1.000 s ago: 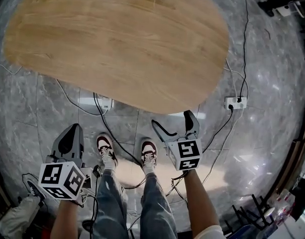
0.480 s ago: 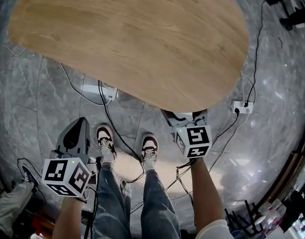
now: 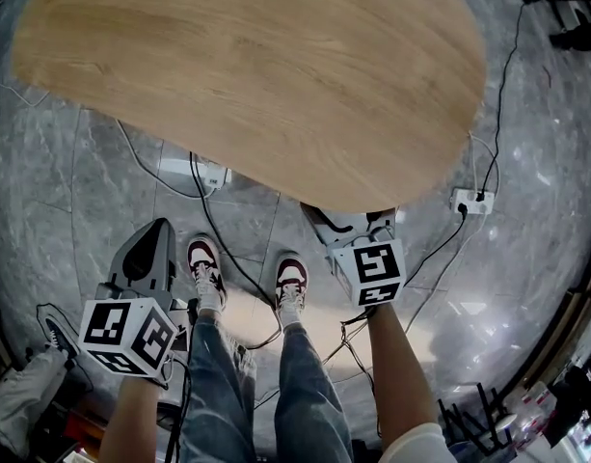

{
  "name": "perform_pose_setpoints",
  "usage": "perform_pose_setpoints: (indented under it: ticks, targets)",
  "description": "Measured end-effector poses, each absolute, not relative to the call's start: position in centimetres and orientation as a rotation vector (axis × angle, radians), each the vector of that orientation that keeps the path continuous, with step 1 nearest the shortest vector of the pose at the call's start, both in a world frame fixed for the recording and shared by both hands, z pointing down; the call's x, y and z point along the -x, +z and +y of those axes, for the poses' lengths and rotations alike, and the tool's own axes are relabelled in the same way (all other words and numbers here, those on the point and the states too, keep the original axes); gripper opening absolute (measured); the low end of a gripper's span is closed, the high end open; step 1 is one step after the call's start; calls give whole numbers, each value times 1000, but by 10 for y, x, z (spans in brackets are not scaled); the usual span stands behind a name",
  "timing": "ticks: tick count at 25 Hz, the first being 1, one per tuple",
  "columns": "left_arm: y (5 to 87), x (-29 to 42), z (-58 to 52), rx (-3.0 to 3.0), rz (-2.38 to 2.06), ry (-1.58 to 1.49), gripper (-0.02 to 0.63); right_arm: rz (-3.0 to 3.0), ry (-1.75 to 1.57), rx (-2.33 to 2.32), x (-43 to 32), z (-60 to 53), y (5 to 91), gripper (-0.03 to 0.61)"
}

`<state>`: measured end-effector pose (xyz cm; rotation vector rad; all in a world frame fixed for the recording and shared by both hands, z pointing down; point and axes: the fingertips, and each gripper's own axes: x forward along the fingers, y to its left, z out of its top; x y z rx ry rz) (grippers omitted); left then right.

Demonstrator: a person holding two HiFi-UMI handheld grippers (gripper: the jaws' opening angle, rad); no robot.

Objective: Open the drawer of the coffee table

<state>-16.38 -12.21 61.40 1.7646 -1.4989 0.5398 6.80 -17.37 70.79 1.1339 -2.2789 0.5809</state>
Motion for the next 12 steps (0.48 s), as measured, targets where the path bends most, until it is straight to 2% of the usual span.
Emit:
perform_pose_setpoints:
  ticks: [3, 7, 12]
  targets:
    - [616, 162, -123, -1774, -1491, 540, -6, -2276, 556, -1107, -65, -177, 712, 422]
    - [620, 162, -122, -1776, -1482, 543, -6, -2272, 531, -1081, -68, -179, 716, 369]
    - [624, 162, -117, -1768, -1476, 548, -6, -2254, 551, -1175, -80, -186, 715, 238]
